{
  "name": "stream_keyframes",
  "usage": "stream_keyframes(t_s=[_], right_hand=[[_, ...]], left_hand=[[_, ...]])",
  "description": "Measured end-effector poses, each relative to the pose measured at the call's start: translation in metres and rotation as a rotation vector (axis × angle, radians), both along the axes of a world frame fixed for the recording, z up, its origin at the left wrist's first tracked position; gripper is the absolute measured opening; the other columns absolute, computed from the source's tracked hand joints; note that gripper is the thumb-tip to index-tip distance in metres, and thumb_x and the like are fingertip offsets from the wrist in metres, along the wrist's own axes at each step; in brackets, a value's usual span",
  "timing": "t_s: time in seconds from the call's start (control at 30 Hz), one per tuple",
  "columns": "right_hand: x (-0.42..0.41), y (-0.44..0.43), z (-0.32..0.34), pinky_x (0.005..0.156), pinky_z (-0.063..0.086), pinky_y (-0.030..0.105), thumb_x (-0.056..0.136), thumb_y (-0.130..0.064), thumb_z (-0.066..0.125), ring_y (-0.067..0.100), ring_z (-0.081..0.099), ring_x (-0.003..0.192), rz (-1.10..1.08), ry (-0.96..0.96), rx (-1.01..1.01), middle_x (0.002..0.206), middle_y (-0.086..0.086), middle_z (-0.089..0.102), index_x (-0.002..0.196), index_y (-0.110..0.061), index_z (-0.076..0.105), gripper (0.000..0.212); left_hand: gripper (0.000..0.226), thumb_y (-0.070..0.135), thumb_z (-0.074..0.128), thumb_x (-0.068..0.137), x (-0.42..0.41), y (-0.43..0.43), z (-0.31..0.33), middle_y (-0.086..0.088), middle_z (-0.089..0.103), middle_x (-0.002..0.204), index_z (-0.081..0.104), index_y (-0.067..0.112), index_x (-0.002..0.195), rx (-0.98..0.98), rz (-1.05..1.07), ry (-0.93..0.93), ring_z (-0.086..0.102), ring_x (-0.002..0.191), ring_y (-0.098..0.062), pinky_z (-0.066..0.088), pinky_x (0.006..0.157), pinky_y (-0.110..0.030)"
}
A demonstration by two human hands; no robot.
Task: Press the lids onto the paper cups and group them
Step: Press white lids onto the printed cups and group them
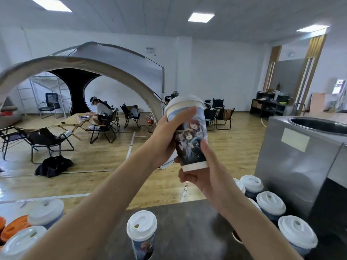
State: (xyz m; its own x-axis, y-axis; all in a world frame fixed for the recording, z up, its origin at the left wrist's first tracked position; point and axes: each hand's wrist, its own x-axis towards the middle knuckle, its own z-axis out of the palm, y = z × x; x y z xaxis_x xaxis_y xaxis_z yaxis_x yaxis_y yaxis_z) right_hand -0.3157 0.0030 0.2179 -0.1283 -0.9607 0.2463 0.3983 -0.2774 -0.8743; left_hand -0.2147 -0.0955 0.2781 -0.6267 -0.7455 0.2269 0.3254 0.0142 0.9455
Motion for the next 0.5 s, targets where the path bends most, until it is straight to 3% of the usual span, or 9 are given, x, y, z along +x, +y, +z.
stream_keyframes(t_s=[0.07, 0.13, 0.27, 0.4, 0.5], right_hand=[[-0.0015, 0.0028, 0.0054, 0.058, 0.055, 0.031, 0.095, -0.06, 0.047, 0.022, 0.062, 0.057, 0.155, -0.08, 0.014, 0.091, 0.022, 0.069, 0.115, -0.008, 0.074, 0.062], [-0.0018, 0.0031, 0.0052, 0.06, 0.056, 0.033, 0.095, -0.063, 0.047, 0.023, 0.062, 0.06, 0.186, -0.066, 0.02, 0.092, 0.022, 0.069, 0.118, -0.008, 0.072, 0.065], [0.0009, 0.0002, -0.0011, 0.059, 0.056, 0.033, 0.081, -0.066, 0.067, 0.024, 0.063, 0.064, -0.101, 0.138, -0.026, 0.09, 0.022, 0.067, 0.128, -0.007, 0.058, 0.076], [0.0014, 0.0053, 0.0024, 0.054, 0.051, 0.031, 0.083, -0.067, 0.059, 0.019, 0.055, 0.05, 0.166, -0.04, 0.003, 0.08, 0.019, 0.065, 0.118, -0.008, 0.063, 0.069], [0.0043, 0.0053, -0.0025, 0.061, 0.056, 0.035, 0.083, -0.068, 0.058, 0.024, 0.061, 0.062, 0.158, -0.012, 0.0, 0.083, 0.021, 0.065, 0.126, -0.004, 0.06, 0.077]], left_hand=[[0.084, 0.051, 0.08, 0.068, 0.0031, 0.0023, 0.0011, -0.02, 0.073, 0.121, 0.062, 0.001, 0.133, 0.066, -0.078, 0.021, 0.073, 0.104, -0.032, 0.057, 0.1, -0.044], [0.077, 0.048, 0.078, 0.075, 0.0035, 0.0035, 0.0009, -0.021, 0.071, 0.125, 0.061, 0.001, 0.135, 0.077, -0.053, 0.026, 0.071, 0.107, -0.033, 0.056, 0.102, -0.046], [0.063, 0.033, 0.082, 0.079, 0.0017, 0.0005, 0.0008, -0.018, 0.075, 0.117, 0.062, 0.002, 0.13, -0.04, 0.076, 0.028, 0.073, 0.108, -0.034, 0.062, 0.089, -0.038], [0.06, 0.036, 0.07, 0.083, 0.0075, 0.0011, 0.0037, -0.02, 0.07, 0.127, 0.061, 0.001, 0.132, -0.047, -0.029, 0.051, 0.069, 0.115, -0.035, 0.052, 0.107, -0.045], [0.066, 0.035, 0.07, 0.079, 0.0081, 0.0011, 0.0026, -0.024, 0.068, 0.129, 0.06, -0.001, 0.134, -0.053, 0.064, 0.071, 0.065, 0.122, -0.04, 0.047, 0.112, -0.051]])
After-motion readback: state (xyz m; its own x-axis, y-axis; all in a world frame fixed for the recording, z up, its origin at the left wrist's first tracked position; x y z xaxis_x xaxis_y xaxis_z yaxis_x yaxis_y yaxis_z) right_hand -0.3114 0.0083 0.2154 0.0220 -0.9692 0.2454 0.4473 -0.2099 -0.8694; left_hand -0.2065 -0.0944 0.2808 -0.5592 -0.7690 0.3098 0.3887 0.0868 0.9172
